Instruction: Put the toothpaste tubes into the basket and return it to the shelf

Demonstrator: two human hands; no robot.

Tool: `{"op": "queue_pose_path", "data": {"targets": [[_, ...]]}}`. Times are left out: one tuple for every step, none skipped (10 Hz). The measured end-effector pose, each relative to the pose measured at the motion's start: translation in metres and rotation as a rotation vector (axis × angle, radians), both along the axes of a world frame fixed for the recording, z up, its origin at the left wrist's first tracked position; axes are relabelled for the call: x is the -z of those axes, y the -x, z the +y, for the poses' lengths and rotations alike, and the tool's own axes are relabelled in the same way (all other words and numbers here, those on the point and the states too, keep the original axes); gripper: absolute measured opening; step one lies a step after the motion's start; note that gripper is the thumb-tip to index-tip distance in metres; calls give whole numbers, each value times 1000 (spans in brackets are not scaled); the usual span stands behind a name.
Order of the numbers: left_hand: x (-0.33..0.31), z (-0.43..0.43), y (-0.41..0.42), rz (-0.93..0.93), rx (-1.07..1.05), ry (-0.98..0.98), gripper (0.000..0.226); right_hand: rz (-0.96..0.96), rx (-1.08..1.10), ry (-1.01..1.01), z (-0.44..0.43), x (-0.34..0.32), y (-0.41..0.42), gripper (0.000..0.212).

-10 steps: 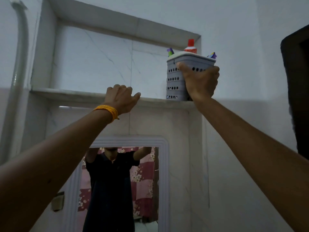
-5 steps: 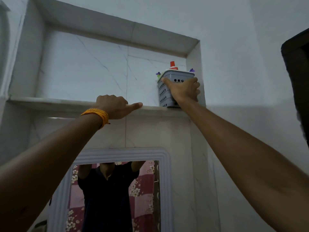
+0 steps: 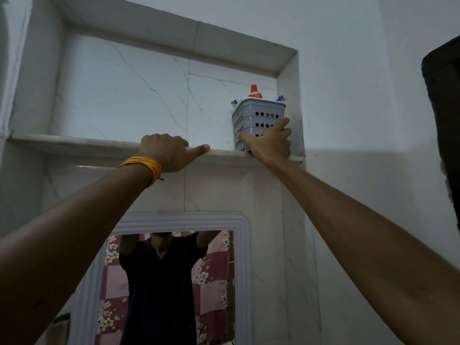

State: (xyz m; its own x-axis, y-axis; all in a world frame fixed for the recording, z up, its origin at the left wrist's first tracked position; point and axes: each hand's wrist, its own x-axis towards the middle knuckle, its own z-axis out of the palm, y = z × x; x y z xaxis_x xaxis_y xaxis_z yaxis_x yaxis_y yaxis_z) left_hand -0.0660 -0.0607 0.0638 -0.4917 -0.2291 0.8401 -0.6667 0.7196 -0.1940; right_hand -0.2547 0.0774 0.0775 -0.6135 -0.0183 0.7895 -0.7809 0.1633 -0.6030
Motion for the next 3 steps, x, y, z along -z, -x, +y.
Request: {"op": "queue_pose_path", "data": {"targets": [[5, 3, -4, 24, 16, 18, 67, 42, -10, -17, 5, 15, -3, 138], [15, 6, -6, 50, -2, 123, 65, 98, 4, -37, 11, 34, -10, 135], [34, 6, -10, 126, 19, 158, 62, 103, 58, 17, 16, 67, -26, 121]]}}
